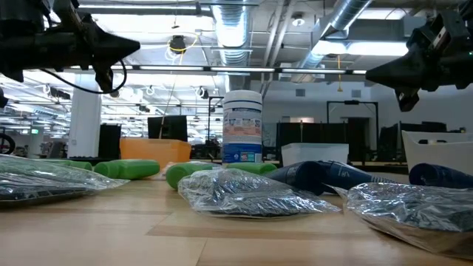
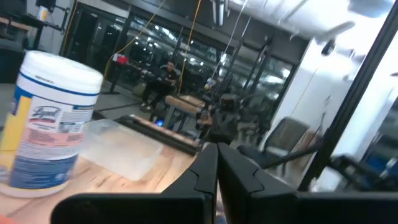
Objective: Pick & Place Travel size toiletries
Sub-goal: Put the green shampoo into the orange bin
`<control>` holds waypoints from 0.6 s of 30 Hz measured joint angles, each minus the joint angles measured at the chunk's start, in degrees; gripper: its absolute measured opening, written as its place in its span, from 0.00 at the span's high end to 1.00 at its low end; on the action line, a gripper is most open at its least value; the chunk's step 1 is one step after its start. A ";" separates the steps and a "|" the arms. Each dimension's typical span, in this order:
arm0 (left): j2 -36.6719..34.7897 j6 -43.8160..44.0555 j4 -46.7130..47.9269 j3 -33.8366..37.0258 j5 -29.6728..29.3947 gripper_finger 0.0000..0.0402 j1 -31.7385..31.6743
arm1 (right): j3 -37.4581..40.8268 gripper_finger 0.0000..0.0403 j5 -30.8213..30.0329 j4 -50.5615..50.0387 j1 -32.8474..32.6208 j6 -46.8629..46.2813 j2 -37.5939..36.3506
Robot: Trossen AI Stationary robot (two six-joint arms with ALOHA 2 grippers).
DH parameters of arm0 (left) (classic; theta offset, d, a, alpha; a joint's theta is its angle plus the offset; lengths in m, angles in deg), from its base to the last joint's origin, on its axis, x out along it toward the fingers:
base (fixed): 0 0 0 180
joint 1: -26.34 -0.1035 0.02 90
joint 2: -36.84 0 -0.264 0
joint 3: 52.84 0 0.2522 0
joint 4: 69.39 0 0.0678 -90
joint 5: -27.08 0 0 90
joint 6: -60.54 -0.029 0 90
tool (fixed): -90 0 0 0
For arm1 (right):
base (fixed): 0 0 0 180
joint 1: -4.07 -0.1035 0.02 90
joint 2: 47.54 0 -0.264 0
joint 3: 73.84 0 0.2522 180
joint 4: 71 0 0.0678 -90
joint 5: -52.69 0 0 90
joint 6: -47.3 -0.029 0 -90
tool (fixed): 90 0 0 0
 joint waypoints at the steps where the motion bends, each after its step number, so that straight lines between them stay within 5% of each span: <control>1: 0.00 2.56 -0.93 0.01 -0.01 0.99 0.00 | 0.00 1.00 0.02 0.00 0.02 0.00 -0.02; 14: 0.00 23.12 -21.34 -0.11 -4.45 0.99 0.01 | 0.00 1.00 0.00 0.00 0.00 -0.02 -0.02; 18: 0.16 25.45 -23.31 -4.80 -3.95 0.99 0.02 | -0.01 1.00 0.02 0.00 0.00 -0.02 -0.01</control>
